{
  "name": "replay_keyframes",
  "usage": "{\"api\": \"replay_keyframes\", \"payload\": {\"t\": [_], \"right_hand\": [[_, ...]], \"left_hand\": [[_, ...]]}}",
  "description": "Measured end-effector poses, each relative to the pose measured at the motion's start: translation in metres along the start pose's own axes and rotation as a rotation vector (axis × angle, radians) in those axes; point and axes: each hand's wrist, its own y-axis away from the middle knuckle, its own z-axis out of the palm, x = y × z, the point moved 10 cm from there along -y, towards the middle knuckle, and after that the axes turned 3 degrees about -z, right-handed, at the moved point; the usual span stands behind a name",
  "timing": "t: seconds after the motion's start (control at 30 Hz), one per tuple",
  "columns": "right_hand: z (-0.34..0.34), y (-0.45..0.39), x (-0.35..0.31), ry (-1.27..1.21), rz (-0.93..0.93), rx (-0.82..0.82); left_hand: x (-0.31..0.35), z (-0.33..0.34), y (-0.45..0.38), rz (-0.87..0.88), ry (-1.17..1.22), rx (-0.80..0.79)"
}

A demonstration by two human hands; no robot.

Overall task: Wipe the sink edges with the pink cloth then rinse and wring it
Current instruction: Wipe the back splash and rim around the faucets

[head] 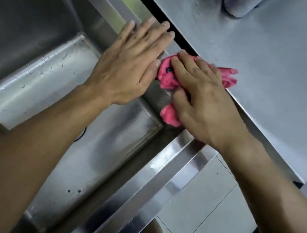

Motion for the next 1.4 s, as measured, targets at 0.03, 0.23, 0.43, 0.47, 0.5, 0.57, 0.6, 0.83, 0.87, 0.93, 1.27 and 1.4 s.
{"api": "replay_keyframes", "payload": {"t": [0.03, 0.23, 0.43, 0.47, 0.5, 0.57, 0.6, 0.83, 0.87, 0.93, 1.27, 1.4], "right_hand": [[0.002, -0.002, 0.0, 0.022, -0.045, -0.026], [0.007, 0.094, 0.045, -0.041, -0.068, -0.149], [-0.003, 0.086, 0.041, 0.011, 0.057, 0.147], [-0.001, 0.09, 0.038, 0.041, 0.117, 0.215], [0.007, 0.098, 0.031, 0.051, 0.154, 0.249], [0.031, 0.12, 0.006, 0.024, 0.086, 0.239], [0.041, 0.132, -0.008, 0.011, -0.01, 0.216], [0.0, 0.099, 0.052, 0.092, -0.018, 0.25], [-0.003, 0.095, 0.06, 0.101, 0.073, 0.272], [0.005, 0.1, 0.048, 0.134, 0.124, 0.272], [0.038, 0.12, -0.023, 0.169, -0.394, 0.088], [0.004, 0.081, 0.039, 0.18, -0.177, 0.141]], "left_hand": [[0.0, 0.001, 0.002, -0.009, 0.004, 0.002], [-0.002, 0.004, 0.004, -0.089, -0.005, -0.035], [0.018, 0.01, 0.008, -0.252, -0.001, -0.034], [0.018, 0.01, 0.008, -0.263, 0.004, -0.028], [0.018, 0.01, 0.007, -0.268, 0.006, -0.021], [0.018, 0.01, 0.007, -0.269, 0.002, -0.016], [0.018, 0.01, 0.007, -0.269, -0.005, -0.018], [0.014, 0.013, 0.007, -0.267, -0.047, -0.007], [0.014, 0.013, 0.007, -0.272, -0.047, 0.006], [0.016, 0.013, 0.007, -0.28, -0.043, 0.024], [0.015, 0.012, 0.007, -0.271, -0.056, 0.013], [0.015, 0.012, 0.008, -0.282, -0.05, 0.03]]}}
